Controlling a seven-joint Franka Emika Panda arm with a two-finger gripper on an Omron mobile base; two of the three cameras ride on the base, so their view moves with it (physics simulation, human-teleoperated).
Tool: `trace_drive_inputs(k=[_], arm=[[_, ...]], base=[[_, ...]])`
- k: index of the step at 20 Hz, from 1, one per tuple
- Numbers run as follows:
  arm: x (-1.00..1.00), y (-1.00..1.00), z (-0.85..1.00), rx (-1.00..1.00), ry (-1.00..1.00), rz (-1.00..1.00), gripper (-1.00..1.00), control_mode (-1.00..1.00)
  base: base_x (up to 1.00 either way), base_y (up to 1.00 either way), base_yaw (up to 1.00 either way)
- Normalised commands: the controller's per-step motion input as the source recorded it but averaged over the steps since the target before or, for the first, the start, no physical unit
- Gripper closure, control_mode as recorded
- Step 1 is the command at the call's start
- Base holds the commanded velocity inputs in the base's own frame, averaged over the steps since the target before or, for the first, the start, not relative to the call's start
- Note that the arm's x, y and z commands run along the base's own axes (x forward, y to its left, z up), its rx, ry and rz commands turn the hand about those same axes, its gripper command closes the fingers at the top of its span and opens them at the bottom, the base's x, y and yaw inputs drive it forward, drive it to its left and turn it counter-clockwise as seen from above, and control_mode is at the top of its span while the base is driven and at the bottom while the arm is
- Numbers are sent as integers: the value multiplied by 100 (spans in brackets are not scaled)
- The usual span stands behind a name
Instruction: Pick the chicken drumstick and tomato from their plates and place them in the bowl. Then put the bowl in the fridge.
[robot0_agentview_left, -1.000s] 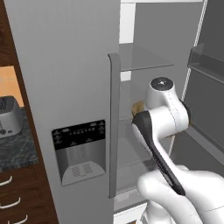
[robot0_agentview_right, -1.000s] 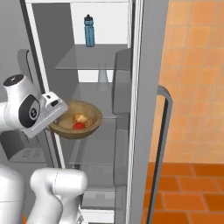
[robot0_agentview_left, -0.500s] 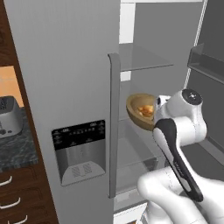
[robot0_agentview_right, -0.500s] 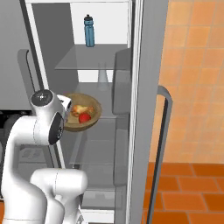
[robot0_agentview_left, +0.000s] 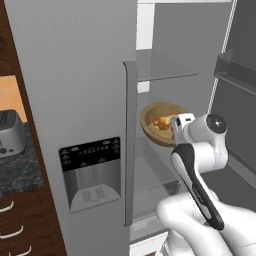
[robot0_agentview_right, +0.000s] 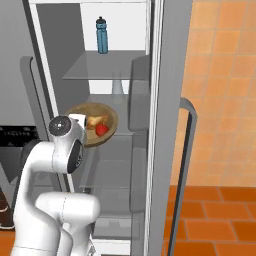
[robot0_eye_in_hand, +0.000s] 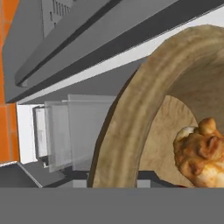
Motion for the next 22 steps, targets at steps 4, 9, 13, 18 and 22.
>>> trace_drive_inputs(k=[4,9,13,18,22], arm=[[62,-30,-5,0,0,0,100,-100],[92,-13,-8,0,1,0,100,-100],[95,-6,-1,0,4,0,100,-100],[85,0,0,0,21,1,100,-100],[72,0,-7,0,10,1,100,-100]], base=[[0,0,0],[0,0,0],[0,0,0],[0,0,0],[0,0,0]])
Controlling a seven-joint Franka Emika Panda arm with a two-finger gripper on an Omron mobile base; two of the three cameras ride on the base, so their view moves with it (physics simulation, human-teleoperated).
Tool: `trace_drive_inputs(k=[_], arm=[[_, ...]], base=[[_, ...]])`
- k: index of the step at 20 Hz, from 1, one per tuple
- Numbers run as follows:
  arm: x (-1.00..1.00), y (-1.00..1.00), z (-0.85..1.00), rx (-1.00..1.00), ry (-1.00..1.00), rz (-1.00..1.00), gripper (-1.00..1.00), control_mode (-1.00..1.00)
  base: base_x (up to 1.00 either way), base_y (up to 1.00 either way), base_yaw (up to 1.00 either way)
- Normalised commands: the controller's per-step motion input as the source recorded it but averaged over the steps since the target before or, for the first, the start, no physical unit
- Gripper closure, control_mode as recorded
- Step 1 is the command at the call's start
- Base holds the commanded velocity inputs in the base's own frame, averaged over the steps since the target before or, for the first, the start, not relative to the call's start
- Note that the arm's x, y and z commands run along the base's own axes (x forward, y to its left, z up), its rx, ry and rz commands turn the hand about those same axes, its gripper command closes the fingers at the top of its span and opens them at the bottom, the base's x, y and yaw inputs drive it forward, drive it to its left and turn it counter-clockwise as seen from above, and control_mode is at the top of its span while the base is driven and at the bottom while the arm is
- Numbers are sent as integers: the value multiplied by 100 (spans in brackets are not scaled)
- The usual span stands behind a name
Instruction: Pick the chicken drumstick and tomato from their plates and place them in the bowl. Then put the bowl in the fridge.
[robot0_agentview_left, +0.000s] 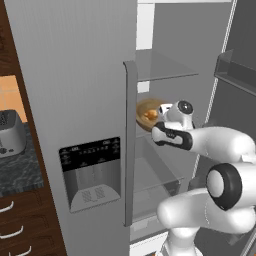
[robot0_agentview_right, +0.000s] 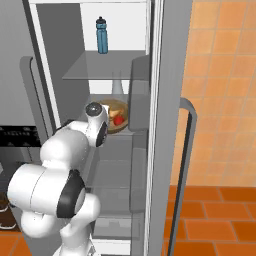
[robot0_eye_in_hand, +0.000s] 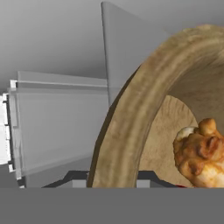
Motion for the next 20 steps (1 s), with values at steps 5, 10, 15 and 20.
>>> trace_drive_inputs(k=[5,10,15,20], arm=[[61,0,-26,0,4,1,100,-100],[38,0,-31,0,1,0,100,-100],[13,0,-6,0,0,1,100,-100],[1,0,-1,0,-1,0,-100,-100]], base=[[0,0,0],[0,0,0],[0,0,0],[0,0,0]])
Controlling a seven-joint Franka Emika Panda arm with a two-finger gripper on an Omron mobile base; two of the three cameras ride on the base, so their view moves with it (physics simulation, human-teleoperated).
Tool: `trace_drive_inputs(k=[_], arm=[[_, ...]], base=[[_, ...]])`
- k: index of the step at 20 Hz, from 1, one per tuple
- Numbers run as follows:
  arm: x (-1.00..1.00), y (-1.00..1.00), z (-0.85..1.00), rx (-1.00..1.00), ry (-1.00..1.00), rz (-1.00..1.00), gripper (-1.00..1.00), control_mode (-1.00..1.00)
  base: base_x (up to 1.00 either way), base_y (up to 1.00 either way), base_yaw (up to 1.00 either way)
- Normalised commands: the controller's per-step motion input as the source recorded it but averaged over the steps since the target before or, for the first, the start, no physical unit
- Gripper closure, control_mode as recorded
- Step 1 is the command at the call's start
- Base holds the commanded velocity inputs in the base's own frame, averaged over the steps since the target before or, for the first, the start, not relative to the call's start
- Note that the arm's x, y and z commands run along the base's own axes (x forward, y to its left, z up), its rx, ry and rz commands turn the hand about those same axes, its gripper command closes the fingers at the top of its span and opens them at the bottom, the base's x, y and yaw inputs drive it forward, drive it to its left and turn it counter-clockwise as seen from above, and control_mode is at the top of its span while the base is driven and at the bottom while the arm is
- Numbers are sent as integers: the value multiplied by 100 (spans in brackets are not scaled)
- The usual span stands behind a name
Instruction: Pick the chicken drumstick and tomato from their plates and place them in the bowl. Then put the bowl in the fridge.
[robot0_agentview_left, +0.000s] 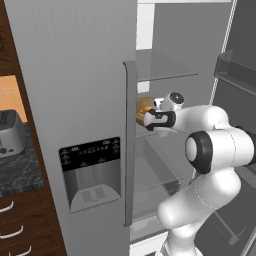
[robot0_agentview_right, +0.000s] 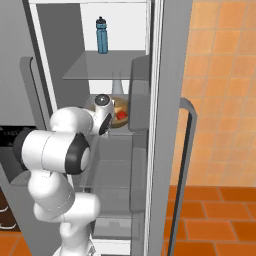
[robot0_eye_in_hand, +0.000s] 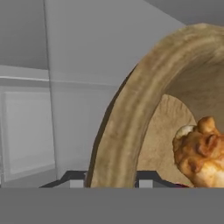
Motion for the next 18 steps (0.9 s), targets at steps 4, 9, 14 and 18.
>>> trace_drive_inputs(k=[4,9,14,18], arm=[[-11,0,9,0,-5,0,-100,-100],[-27,0,18,0,-23,0,-100,-100],[-37,0,44,-2,-16,-2,-100,-100],[-62,0,50,0,0,-14,-100,-100]], base=[[0,0,0],[0,0,0],[0,0,0],[0,0,0]])
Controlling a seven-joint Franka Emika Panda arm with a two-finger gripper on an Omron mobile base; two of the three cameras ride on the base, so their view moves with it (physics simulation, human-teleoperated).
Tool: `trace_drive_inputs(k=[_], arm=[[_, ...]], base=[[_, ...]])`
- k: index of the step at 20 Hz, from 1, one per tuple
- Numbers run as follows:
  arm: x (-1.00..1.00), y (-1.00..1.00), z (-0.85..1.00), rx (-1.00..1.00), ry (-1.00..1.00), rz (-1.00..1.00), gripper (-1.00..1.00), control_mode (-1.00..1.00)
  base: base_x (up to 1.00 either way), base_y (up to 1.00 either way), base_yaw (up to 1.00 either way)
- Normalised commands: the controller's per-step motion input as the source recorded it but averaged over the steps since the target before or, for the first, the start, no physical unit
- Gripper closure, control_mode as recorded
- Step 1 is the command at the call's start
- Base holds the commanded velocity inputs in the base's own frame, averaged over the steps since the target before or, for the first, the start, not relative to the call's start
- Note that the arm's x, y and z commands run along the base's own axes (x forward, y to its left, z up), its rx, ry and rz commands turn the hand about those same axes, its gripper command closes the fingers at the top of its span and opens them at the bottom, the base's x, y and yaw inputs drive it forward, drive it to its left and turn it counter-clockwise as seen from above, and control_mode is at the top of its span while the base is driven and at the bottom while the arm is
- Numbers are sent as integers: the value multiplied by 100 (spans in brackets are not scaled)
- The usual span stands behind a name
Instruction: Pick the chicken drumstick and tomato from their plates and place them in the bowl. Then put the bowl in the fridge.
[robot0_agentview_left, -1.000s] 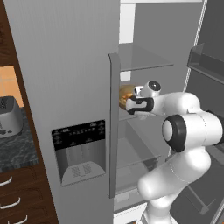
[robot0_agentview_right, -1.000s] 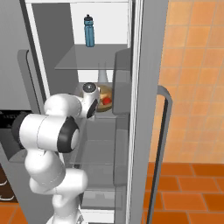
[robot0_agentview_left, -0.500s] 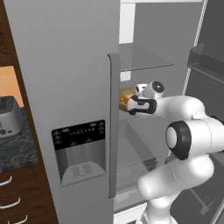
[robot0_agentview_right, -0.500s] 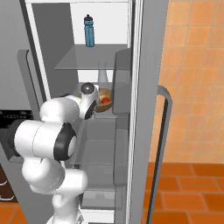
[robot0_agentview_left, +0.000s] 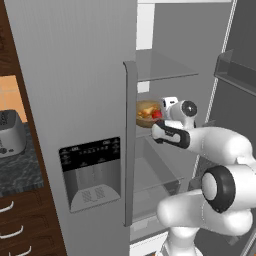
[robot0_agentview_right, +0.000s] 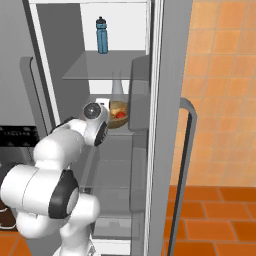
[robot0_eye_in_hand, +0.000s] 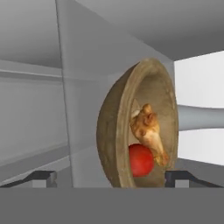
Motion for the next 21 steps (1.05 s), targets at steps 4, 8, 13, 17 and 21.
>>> trace_drive_inputs(k=[4,8,13,17,21], arm=[[-69,0,57,0,1,-17,-100,-100],[-73,0,50,0,0,-6,-100,-100],[-77,0,67,0,4,0,-100,-100],[-74,1,85,3,16,-1,-100,-100],[-69,5,33,17,10,-3,-100,-100]], base=[[0,0,0],[0,0,0],[0,0,0],[0,0,0],[0,0,0]])
